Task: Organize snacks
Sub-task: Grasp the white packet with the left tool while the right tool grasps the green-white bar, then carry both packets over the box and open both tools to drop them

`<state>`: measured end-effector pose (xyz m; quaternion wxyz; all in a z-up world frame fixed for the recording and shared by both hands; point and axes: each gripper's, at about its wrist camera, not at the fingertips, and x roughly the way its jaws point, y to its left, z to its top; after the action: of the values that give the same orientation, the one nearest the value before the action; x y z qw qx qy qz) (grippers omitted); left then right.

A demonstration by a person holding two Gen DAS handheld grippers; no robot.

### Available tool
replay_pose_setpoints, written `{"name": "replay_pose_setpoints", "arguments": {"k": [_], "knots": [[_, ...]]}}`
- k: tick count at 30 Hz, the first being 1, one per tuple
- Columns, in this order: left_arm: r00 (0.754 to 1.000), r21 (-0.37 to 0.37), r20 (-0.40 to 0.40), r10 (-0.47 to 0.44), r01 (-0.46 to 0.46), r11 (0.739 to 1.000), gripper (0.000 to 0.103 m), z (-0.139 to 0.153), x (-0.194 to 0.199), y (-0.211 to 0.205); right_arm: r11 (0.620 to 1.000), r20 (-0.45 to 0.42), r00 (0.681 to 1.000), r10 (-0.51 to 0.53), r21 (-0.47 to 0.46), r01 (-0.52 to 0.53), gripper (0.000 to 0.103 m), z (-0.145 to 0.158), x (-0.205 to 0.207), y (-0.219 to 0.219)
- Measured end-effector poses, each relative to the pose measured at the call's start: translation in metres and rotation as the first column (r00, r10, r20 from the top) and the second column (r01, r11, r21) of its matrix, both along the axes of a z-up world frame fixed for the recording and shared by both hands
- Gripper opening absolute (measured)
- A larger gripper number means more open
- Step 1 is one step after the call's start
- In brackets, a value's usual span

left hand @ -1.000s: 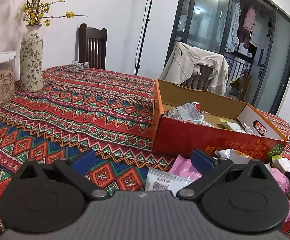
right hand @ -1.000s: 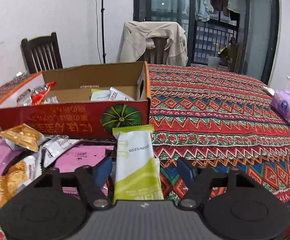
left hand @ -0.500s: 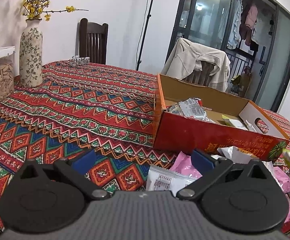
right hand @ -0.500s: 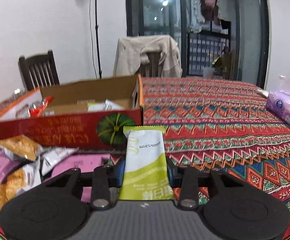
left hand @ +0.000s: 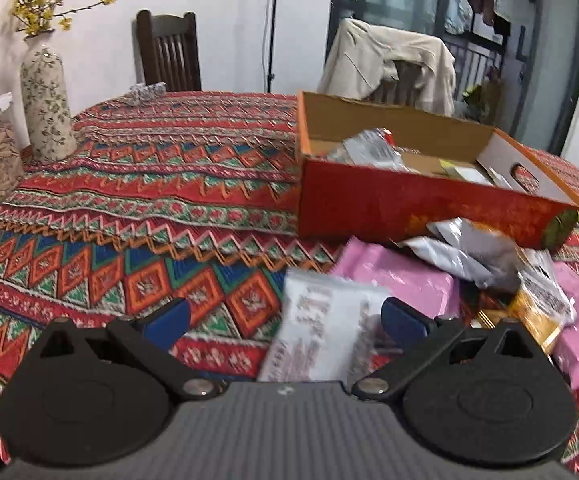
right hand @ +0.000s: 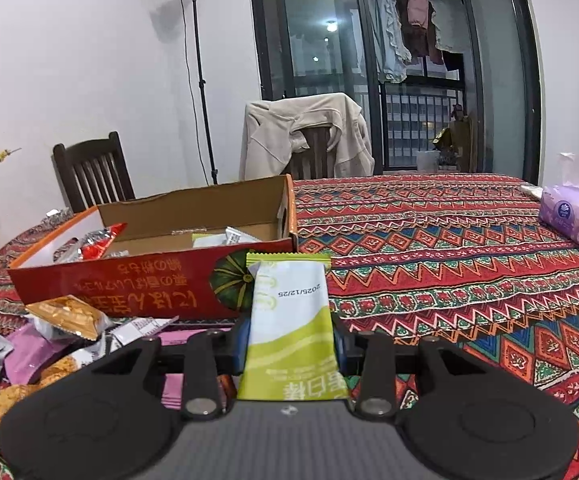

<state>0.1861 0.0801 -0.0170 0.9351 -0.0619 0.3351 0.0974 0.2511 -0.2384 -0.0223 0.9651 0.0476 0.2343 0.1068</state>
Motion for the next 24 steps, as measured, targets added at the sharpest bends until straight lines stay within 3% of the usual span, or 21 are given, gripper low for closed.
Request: {"name": "replay_pose_setpoints", "arguments": {"k": [11,17,21,24], "knots": [[0.998,0.010,-0.057,0.028,-0.028,1.000,0.103,-0.014,-0.002,-0.015,0.999,0.032,0.999,0.031,0.027,-0.032,0.038,0.002,-0.007,-0.003],[0.997,0.047,-0.040,0.065,-0.063,0.997,0.086,-0.014,-0.002,-0.022,0.999,0.039,0.998,0.038,0.028,-0.039,0.038,0.003,-0.008,-0.003],[0.999,0.062,-0.007,0.048,-0.047,0.997,0.052,-0.013,-0.007,-0.028,0.999,0.041,0.998,0.046,0.018,-0.047,0.038,0.002,-0.009,-0.001],[0.998,0.076,0.011,0.059,-0.059,0.995,0.048,-0.013,-0.010,-0.031,0.999,0.039,0.998,0.047,0.009,-0.048,0.038,0.002,-0.009,0.001]]}}
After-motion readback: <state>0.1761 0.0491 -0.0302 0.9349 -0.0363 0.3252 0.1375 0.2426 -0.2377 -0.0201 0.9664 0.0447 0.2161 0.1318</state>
